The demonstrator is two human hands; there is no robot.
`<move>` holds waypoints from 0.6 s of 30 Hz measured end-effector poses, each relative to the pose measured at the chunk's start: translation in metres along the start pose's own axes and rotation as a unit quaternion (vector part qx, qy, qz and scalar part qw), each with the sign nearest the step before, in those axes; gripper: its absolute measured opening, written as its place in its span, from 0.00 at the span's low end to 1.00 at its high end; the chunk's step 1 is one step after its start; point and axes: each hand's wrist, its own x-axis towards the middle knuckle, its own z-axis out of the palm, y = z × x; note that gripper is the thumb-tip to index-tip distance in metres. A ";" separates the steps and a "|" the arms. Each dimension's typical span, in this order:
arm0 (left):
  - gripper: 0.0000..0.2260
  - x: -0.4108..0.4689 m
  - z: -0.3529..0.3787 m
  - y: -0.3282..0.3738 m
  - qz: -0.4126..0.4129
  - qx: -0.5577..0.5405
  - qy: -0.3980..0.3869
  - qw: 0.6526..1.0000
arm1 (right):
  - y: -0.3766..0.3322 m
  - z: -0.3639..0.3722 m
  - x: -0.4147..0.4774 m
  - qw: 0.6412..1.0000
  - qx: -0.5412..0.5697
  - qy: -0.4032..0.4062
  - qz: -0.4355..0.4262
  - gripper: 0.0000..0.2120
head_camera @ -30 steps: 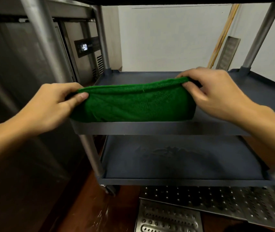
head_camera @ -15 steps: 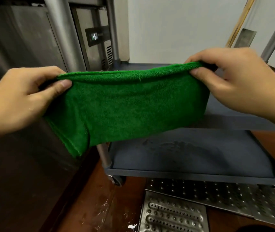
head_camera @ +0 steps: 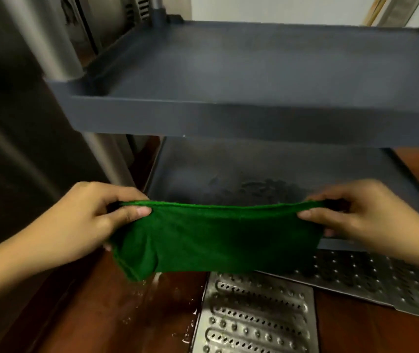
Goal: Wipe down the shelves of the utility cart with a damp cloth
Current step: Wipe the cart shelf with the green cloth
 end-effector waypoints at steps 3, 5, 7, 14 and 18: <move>0.09 0.027 0.027 -0.015 -0.059 -0.076 -0.004 0.995 | 0.037 -0.001 0.017 0.992 0.104 0.017 0.070 0.11; 0.08 0.050 0.042 -0.021 -0.089 -0.116 0.021 0.989 | 0.057 -0.003 0.034 0.986 0.129 0.056 0.092 0.11; 0.05 0.076 0.056 -0.024 -0.097 -0.139 0.052 0.984 | 0.077 -0.005 0.052 0.981 0.131 0.091 0.113 0.14; 0.14 0.141 0.104 -0.037 -0.162 -0.175 0.039 0.970 | 0.142 0.009 0.076 0.986 0.042 0.050 0.151 0.14; 0.17 0.163 0.113 -0.050 -0.182 -0.189 0.091 0.961 | 0.170 0.027 0.079 0.977 0.119 -0.007 0.179 0.13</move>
